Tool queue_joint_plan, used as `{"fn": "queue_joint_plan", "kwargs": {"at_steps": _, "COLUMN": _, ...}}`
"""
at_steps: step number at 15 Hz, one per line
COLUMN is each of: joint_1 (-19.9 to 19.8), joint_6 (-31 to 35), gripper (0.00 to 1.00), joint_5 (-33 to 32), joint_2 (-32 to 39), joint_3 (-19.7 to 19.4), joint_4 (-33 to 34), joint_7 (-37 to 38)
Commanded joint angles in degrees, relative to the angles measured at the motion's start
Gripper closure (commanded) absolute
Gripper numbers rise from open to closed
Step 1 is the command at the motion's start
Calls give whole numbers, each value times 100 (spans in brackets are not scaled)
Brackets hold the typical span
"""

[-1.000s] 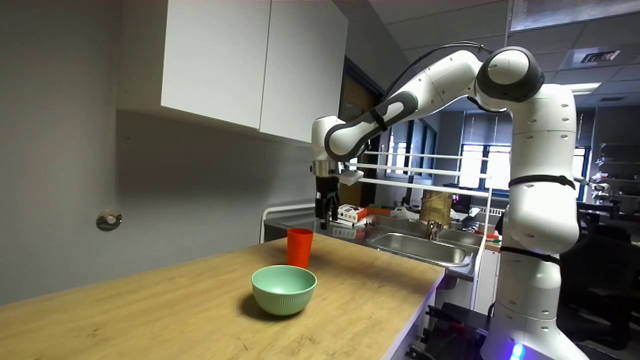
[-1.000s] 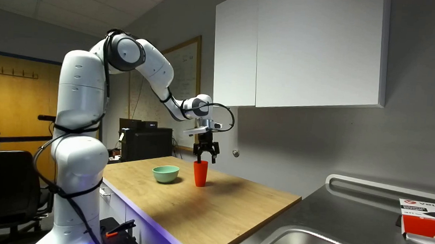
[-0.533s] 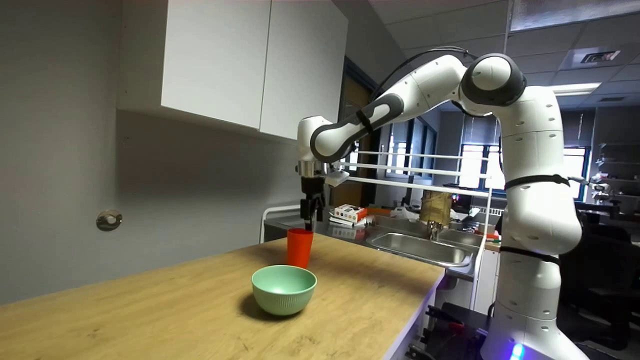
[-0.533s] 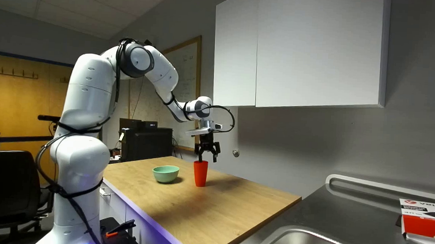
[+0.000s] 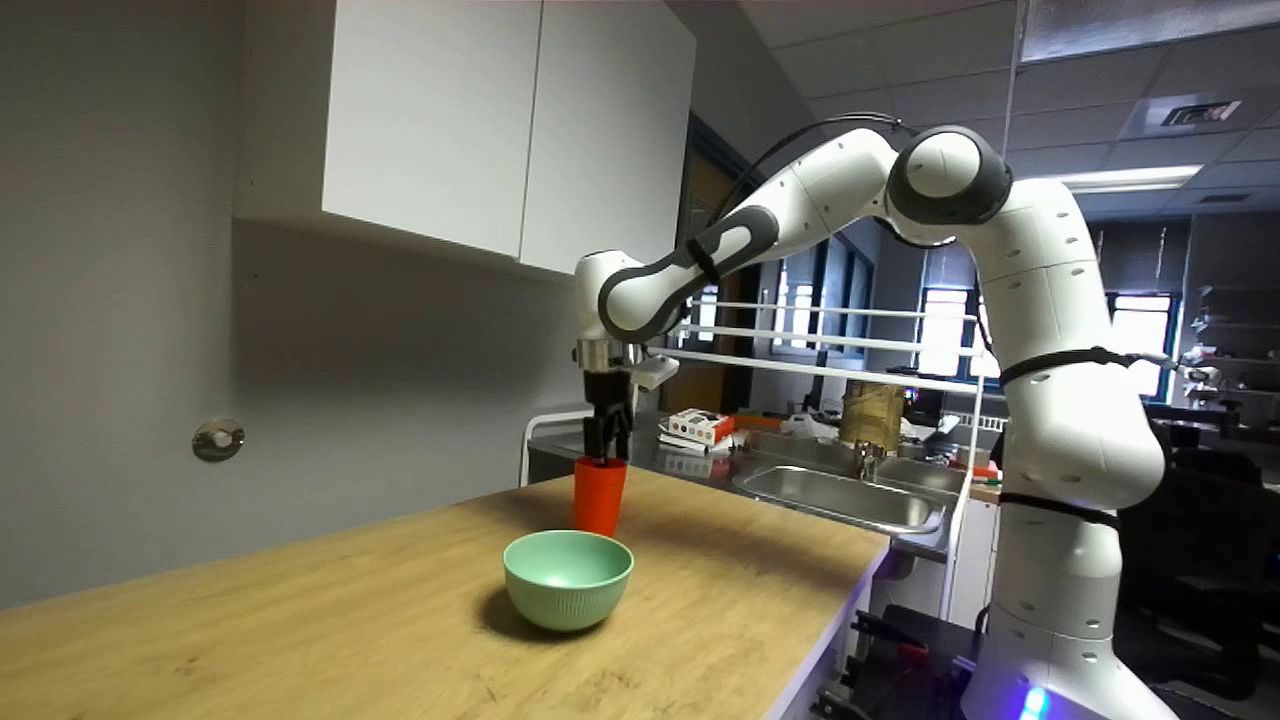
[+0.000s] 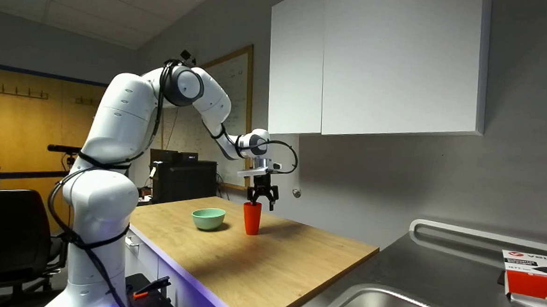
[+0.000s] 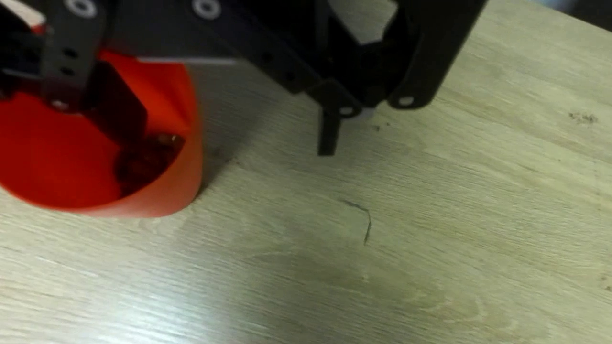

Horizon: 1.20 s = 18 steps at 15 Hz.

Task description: Lift the orange cup and empty its contents into the bowl

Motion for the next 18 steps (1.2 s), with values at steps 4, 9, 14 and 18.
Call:
{"fn": "queue_joint_plan", "kwargs": {"at_steps": 4, "joint_1": -16, "joint_6": -30, "gripper": 62, "joint_5": 45, "joint_2": 309, "joint_3": -23, "joint_4": 287, "joint_7": -135}}
{"fn": "queue_joint_plan", "kwargs": {"at_steps": 9, "joint_1": 106, "joint_6": -139, "gripper": 98, "joint_5": -98, "joint_2": 265, "joint_3": -28, "joint_4": 305, "joint_7": 82}}
{"fn": "queue_joint_plan", "kwargs": {"at_steps": 14, "joint_1": 553, "joint_6": -389, "gripper": 99, "joint_5": -842, "joint_2": 165, "joint_3": -68, "joint_4": 346, "joint_7": 914}}
{"fn": "queue_joint_plan", "kwargs": {"at_steps": 18, "joint_1": 1025, "joint_6": -824, "gripper": 99, "joint_5": -1720, "joint_2": 186, "joint_3": -25, "joint_4": 391, "joint_7": 1982}}
